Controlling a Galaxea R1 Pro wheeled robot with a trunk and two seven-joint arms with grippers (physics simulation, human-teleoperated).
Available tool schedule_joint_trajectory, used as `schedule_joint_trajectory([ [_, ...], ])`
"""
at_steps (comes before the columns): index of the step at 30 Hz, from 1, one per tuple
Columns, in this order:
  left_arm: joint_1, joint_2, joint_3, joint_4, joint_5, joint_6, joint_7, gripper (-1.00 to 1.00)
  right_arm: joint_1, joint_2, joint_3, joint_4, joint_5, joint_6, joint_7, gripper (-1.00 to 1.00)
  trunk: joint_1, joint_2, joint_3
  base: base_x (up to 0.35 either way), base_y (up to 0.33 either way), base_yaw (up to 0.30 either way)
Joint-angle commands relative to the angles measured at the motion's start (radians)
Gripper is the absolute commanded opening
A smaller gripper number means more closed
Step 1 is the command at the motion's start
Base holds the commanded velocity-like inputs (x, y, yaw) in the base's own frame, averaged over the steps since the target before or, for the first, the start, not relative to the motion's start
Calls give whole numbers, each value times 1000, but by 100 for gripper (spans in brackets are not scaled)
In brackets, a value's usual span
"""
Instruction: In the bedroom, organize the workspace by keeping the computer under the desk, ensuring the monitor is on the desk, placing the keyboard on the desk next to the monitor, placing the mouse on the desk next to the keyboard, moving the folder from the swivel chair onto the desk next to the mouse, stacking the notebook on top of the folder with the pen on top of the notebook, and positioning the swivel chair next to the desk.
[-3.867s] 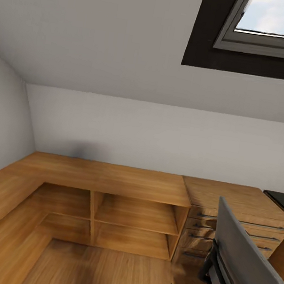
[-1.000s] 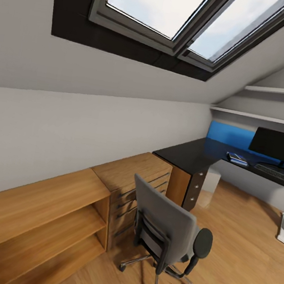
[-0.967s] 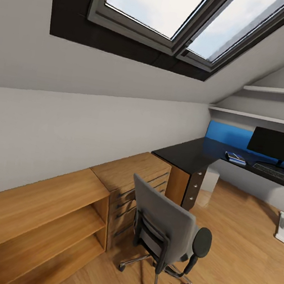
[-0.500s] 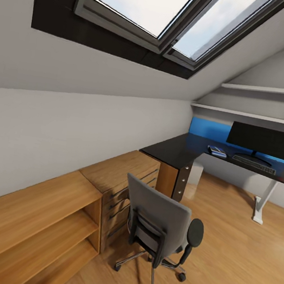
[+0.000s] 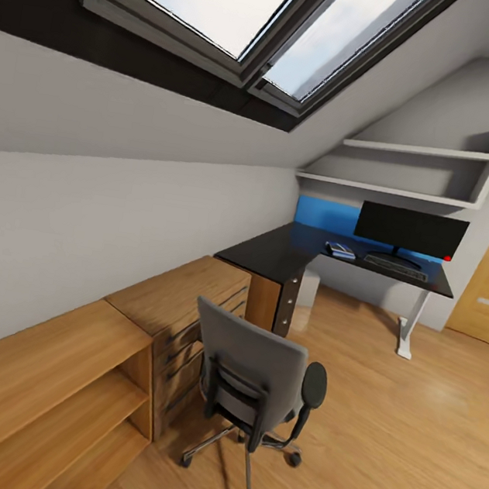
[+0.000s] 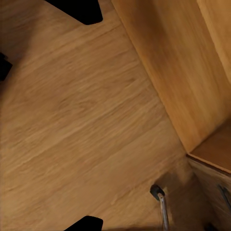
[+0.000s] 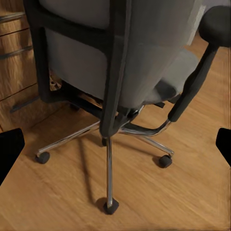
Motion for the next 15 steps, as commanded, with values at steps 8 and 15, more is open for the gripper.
schedule_joint_trajectory([
  [8,-1,1,-9,-1,5,-4,8,100,-1,1,9,1,-4,-1,-6,100,0,-1,-1,0,200,-283],
  [15,0,1,-9,-1,5,-4,8,100,-1,1,9,1,-4,-1,-6,100,0,-1,-1,0,212,-283],
])
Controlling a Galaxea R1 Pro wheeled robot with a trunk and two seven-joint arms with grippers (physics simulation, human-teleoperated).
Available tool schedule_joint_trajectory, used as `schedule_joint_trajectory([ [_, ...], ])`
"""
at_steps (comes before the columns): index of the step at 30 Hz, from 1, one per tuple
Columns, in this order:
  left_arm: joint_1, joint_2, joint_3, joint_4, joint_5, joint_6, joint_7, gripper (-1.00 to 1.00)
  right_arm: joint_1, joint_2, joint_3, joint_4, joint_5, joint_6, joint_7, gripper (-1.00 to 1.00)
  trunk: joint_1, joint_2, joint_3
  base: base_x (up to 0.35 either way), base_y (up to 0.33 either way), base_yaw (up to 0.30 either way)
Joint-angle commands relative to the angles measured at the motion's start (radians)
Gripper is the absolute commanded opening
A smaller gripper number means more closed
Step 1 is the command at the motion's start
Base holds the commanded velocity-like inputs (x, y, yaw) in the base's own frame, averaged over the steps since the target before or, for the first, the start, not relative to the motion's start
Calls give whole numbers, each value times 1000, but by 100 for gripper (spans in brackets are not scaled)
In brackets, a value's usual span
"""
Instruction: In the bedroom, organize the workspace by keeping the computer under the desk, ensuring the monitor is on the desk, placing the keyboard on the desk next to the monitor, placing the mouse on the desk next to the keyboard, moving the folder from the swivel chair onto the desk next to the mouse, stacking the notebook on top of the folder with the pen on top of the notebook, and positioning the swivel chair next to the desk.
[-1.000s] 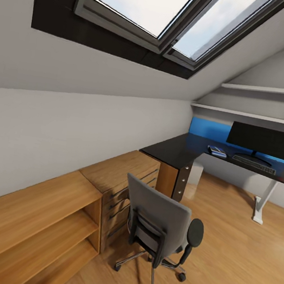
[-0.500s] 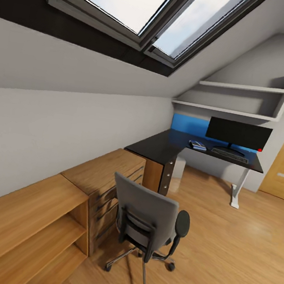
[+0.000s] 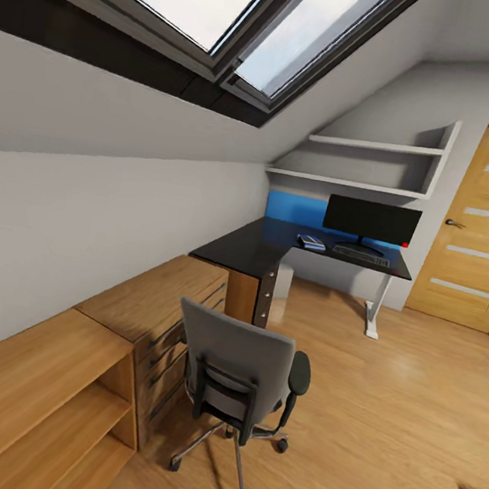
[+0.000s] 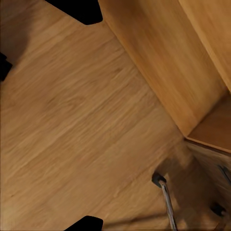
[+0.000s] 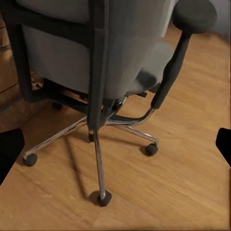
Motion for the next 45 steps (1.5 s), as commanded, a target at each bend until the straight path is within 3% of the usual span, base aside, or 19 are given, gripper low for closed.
schedule_joint_trajectory([
  [1,-1,1,-9,-1,5,-4,8,100,-1,1,9,1,-4,-2,-6,100,0,-1,-1,0,233,-283],
  [15,-1,1,-8,-1,5,-4,8,100,-1,1,9,1,-3,-2,-6,100,0,-1,-1,0,199,-282],
  [45,-1,1,-8,-1,6,-4,8,100,-1,1,9,1,-2,0,-6,100,0,-1,-1,0,8,-281],
])
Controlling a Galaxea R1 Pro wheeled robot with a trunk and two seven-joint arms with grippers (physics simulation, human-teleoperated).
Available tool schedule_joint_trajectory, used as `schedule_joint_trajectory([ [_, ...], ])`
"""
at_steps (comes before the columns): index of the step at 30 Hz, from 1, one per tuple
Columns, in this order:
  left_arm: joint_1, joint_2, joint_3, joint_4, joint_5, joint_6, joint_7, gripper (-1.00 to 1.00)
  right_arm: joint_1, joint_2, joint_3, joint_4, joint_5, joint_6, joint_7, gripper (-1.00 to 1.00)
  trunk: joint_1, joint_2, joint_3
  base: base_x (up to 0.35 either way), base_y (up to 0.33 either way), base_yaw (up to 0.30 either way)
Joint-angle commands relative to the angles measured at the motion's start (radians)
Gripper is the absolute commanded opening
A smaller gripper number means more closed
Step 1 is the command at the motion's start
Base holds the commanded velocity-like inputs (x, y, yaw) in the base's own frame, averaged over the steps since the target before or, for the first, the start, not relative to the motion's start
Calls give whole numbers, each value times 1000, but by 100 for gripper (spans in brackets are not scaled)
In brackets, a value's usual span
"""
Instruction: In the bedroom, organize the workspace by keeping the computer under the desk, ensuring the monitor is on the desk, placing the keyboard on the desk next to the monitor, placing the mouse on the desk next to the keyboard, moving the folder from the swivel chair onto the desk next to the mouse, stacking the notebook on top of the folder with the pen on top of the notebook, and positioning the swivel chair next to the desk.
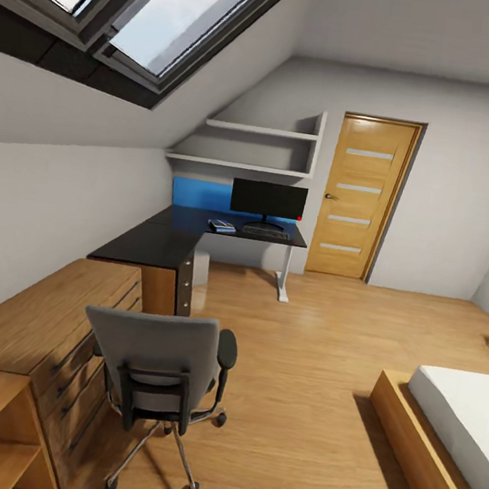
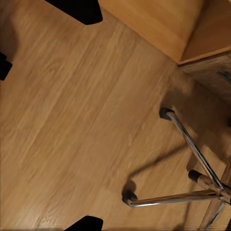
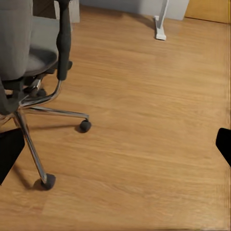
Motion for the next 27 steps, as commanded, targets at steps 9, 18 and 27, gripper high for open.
schedule_joint_trajectory([
  [9,0,1,-9,-1,5,-4,8,100,-1,1,9,1,-6,-1,-6,100,0,-1,-1,0,175,-119],
  [18,-1,1,-9,-1,5,-4,8,100,-1,2,9,1,-8,-1,-7,100,0,-1,-1,0,270,-8],
  [27,-1,1,-9,-1,5,-4,8,100,-1,2,9,1,-11,-1,-7,100,0,-1,-1,0,165,0],
])
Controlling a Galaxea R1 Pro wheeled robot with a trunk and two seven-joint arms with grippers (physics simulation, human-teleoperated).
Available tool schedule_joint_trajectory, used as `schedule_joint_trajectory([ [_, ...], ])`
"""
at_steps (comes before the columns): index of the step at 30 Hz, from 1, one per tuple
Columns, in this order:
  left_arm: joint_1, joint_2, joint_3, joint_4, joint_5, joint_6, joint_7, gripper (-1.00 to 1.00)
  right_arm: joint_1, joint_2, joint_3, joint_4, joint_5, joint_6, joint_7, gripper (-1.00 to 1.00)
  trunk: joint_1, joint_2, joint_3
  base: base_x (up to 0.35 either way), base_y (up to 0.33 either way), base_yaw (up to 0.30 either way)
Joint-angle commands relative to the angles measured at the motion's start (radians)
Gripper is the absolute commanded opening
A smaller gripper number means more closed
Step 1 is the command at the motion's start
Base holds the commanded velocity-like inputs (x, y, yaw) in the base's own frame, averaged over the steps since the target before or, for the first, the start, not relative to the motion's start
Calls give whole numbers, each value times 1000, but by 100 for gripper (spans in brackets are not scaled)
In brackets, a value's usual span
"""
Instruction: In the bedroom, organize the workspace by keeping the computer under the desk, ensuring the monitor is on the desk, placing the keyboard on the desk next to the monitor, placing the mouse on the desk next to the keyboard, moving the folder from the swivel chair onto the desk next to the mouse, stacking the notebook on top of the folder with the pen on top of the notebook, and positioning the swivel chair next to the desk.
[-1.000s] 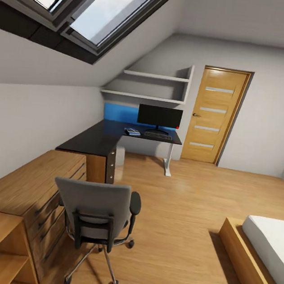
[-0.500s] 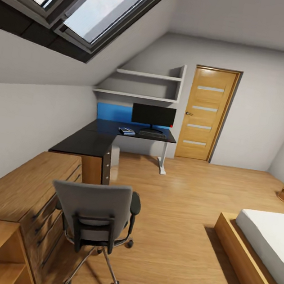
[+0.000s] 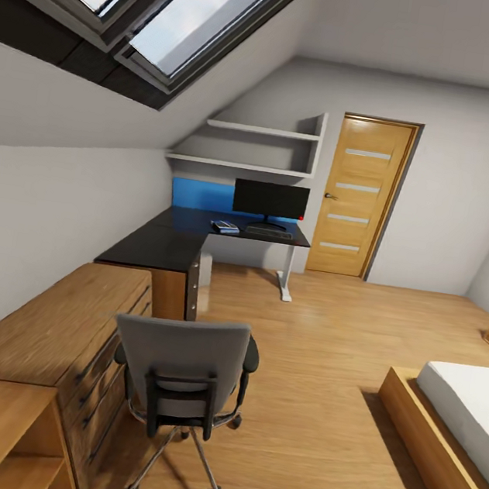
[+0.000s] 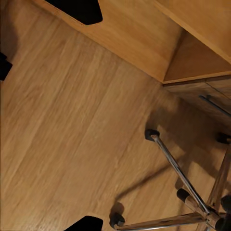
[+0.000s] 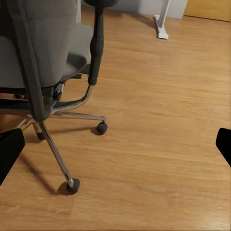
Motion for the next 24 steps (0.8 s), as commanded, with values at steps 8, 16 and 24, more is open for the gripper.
schedule_joint_trajectory([
  [8,-1,1,-8,0,4,-4,8,100,-1,0,9,1,0,-2,-5,100,0,-1,-1,0,60,0],
  [16,-1,1,-8,0,4,-4,8,100,-1,0,10,1,2,-2,-5,100,0,-1,3,0,8,-94],
  [24,-1,1,-8,0,4,-4,8,100,-1,0,10,1,2,-2,-5,100,0,-1,7,0,134,-66],
])
